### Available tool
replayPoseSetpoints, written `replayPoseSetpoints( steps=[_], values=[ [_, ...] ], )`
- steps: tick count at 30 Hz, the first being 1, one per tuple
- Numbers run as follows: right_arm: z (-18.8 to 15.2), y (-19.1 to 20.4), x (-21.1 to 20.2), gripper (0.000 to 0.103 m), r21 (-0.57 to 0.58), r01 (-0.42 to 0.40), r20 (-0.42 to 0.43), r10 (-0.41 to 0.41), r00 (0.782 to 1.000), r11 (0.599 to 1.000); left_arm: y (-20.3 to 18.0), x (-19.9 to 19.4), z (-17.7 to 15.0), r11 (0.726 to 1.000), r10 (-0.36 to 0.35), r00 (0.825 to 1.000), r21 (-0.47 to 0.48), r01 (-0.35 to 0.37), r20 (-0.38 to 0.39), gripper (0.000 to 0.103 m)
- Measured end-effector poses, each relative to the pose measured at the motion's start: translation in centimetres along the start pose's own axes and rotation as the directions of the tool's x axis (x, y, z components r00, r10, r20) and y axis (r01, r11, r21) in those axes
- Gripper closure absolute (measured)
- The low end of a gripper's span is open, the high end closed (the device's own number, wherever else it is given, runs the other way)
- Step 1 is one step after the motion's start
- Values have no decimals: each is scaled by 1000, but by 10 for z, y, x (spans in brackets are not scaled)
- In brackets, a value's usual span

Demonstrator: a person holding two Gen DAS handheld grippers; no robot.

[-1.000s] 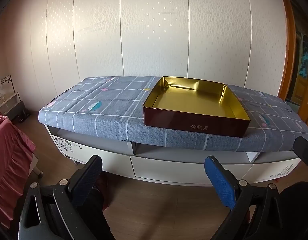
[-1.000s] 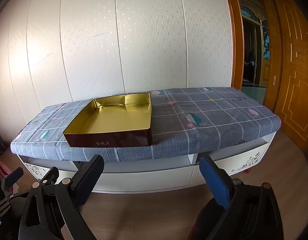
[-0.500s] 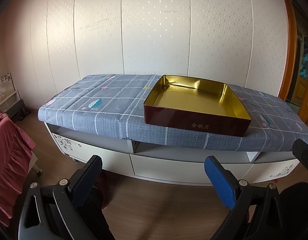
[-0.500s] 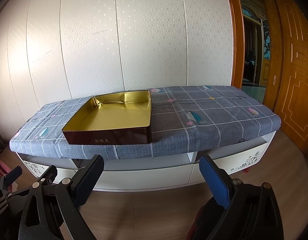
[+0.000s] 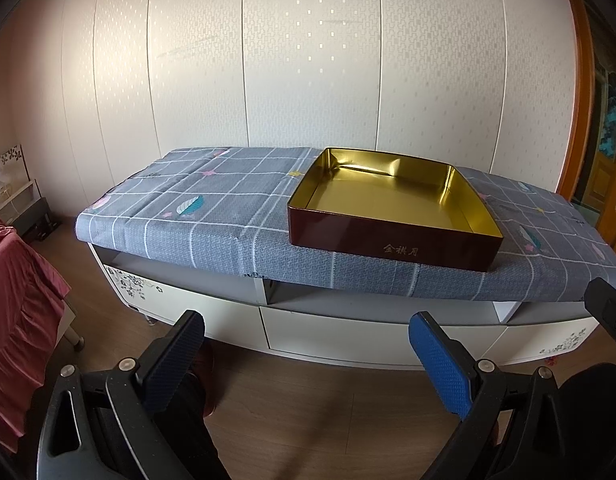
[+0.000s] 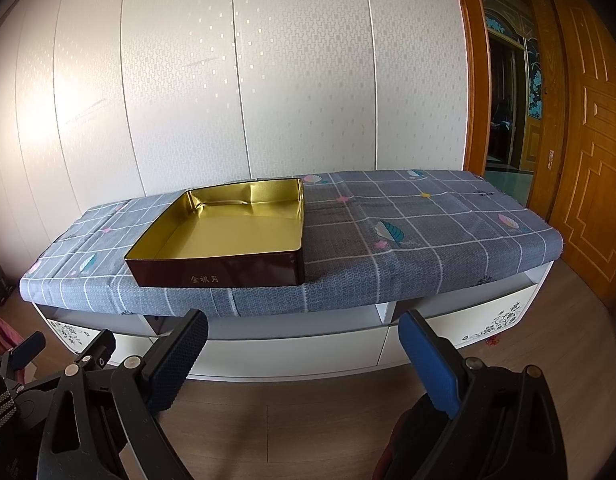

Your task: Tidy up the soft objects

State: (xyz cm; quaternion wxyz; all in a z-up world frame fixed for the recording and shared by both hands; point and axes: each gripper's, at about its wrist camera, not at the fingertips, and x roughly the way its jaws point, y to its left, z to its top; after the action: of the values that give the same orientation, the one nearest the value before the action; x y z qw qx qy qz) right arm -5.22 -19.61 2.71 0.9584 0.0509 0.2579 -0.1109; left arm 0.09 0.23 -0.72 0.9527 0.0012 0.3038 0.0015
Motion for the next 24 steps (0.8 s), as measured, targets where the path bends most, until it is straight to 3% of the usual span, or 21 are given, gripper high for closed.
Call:
replayPoseSetpoints(
  steps=[24],
  values=[
    [-3,3,1,5,-3,-1,-5,1,1000,1000,-3,2,-1,1000,-3,1000,-4,3,-12,0]
  ],
)
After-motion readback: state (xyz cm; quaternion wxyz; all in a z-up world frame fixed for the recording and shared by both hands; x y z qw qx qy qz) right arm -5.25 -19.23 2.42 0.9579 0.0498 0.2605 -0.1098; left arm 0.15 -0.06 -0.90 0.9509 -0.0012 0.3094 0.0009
